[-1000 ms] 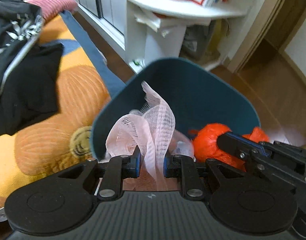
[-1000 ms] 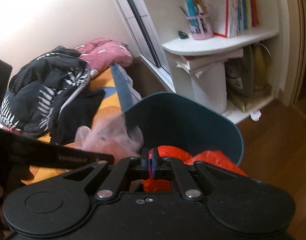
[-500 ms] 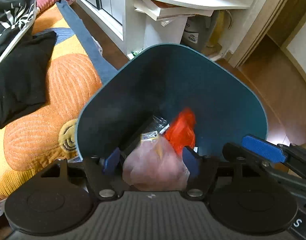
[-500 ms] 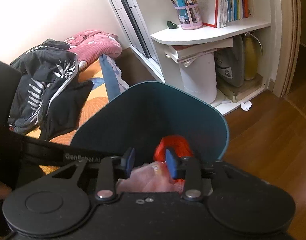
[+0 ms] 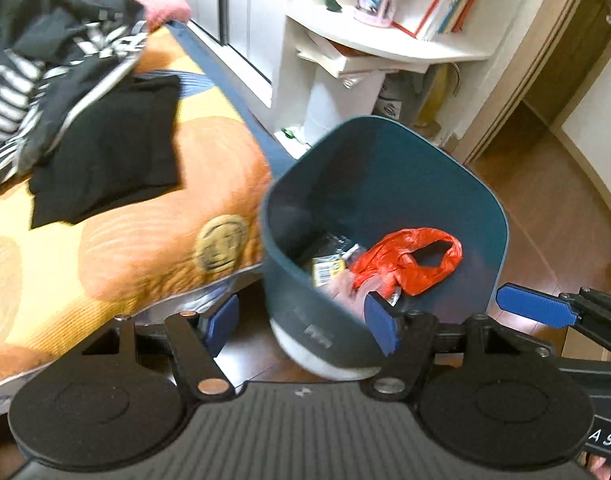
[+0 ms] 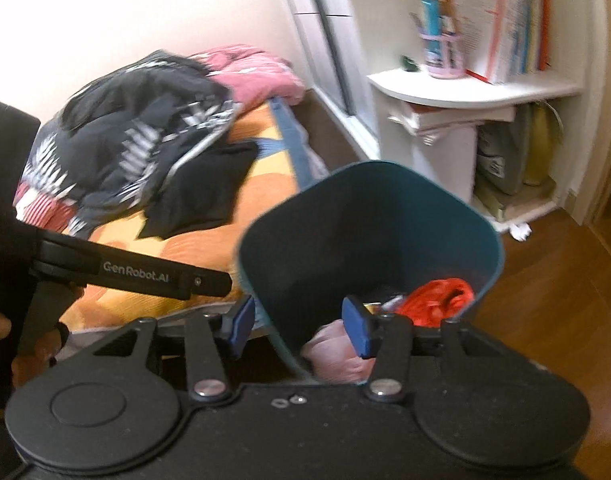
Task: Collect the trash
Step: 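Move both tools back under the bed toward the tissue and paper bag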
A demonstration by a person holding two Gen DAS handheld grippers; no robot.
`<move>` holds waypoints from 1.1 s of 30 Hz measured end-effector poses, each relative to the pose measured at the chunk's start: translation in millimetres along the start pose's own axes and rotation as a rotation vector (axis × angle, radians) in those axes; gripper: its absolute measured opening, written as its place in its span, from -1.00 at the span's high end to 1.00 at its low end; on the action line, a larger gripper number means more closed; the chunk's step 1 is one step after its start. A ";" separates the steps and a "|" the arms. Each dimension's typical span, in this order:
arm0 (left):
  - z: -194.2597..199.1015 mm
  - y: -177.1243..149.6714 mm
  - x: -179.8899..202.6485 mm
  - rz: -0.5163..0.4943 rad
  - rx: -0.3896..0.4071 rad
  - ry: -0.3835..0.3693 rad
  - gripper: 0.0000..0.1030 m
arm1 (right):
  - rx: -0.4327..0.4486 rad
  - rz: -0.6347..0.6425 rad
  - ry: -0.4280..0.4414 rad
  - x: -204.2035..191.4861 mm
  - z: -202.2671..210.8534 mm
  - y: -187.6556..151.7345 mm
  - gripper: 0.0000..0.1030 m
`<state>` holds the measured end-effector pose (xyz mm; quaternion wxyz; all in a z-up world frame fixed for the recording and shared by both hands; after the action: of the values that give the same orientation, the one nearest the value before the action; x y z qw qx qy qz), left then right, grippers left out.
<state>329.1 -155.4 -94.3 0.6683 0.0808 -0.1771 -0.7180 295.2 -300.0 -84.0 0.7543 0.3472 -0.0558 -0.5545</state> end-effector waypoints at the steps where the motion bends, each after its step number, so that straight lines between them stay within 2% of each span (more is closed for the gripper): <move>1: 5.1 -5.0 -6.9 0.007 0.005 -0.001 -0.34 | -0.005 0.019 0.004 -9.0 0.4 -1.8 0.02; 8: 34.7 -54.5 -76.5 0.117 0.031 0.014 -0.53 | -0.094 0.138 0.065 -75.2 -17.8 -26.0 -0.01; 15: 25.1 -113.5 -163.0 0.290 -0.006 0.049 -0.66 | -0.247 0.237 0.131 -137.3 -62.5 -67.4 -0.02; 18: 10.1 -142.2 -202.3 0.393 -0.052 0.073 -0.75 | -0.325 0.264 0.160 -158.0 -89.0 -85.9 -0.02; 24: -26.9 -200.2 -268.2 0.553 -0.155 0.121 -0.75 | -0.483 0.305 0.225 -189.7 -143.2 -129.3 -0.02; 27: -53.6 -229.5 -295.1 0.610 -0.238 0.135 -0.75 | -0.548 0.300 0.244 -198.6 -171.0 -146.7 -0.02; 30: -80.0 -254.8 -314.9 0.633 -0.321 0.146 -0.75 | -0.592 0.306 0.248 -203.2 -195.1 -159.2 -0.02; 33: -105.4 -273.1 -330.5 0.588 -0.401 0.152 -0.75 | -0.643 0.328 0.249 -206.0 -217.4 -173.8 -0.02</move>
<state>142.9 167.9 -330.6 0.8599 -0.0532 0.0016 -0.5076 180.6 -44.3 -287.4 0.9044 0.1440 0.1585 -0.3692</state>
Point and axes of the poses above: each gripper's, at about its wrist camera, not at the fingertips, and z roughly against the way its jaws point, x to its right, y to its top, the point moved 9 cm from there along -z, roughly the way its jaws point, and after that the axes turned 7 degrees about -x, right-handed, at the moved point
